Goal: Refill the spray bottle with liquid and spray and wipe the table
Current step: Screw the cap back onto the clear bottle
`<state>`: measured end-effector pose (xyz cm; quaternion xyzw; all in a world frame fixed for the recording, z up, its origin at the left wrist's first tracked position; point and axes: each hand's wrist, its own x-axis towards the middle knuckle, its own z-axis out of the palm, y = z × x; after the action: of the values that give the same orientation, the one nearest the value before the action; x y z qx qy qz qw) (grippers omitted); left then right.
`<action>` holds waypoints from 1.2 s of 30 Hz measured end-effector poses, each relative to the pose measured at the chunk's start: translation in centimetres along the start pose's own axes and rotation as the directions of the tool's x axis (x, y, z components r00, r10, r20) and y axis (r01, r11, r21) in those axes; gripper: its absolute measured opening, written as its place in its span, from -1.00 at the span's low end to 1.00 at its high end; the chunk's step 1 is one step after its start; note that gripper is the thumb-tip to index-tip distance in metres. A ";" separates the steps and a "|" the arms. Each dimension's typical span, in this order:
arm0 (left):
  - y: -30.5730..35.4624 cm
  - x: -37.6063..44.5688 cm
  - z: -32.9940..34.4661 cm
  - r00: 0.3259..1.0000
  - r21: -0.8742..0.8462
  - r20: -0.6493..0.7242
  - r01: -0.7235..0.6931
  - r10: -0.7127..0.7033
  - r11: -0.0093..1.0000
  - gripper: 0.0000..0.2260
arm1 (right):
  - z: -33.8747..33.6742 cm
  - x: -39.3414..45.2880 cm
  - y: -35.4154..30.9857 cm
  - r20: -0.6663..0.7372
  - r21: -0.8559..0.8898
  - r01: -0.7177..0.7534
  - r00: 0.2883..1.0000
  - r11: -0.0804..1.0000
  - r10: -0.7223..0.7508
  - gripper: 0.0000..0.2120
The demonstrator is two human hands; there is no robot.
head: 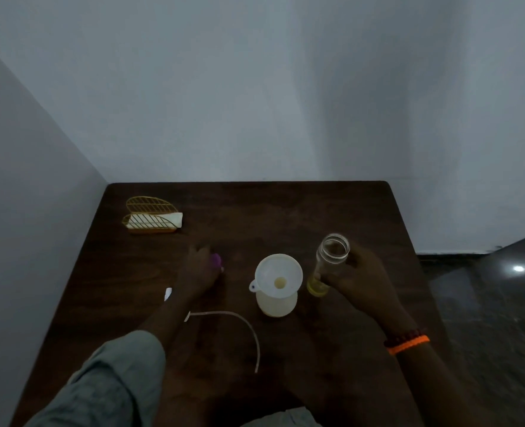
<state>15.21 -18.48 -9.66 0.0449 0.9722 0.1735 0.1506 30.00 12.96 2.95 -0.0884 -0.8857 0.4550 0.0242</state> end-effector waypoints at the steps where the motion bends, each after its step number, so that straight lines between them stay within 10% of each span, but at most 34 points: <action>1: -0.1 0.1 0.4 1.000 0.002 0.003 -0.023 0.023 1.000 -0.49 | 0.0 0.1 0.1 -0.007 0.005 0.001 1.000 1.000 -0.001 -0.51; 19: 5.6 0.3 -3.3 0.985 -0.168 -0.093 -0.162 0.147 0.973 -0.49 | 0.1 -0.2 1.0 -0.019 0.039 -0.053 0.998 0.998 0.054 -0.43; 24: 12.6 -1.9 -9.3 0.909 -0.293 -0.203 -0.411 0.364 0.864 -0.45 | -0.4 -0.4 0.7 -0.036 0.047 -0.034 0.999 0.998 0.035 -0.46; 36: 22.8 -8.1 -12.7 0.668 -0.212 0.030 -0.723 0.744 0.658 -0.48 | -0.8 -1.7 0.2 -0.048 0.007 0.000 0.999 1.000 0.000 -0.52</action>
<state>19.77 -2.32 11.92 0.4292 0.8408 0.3048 0.1265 31.76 13.44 3.28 -0.0992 -0.8833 0.4560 0.0456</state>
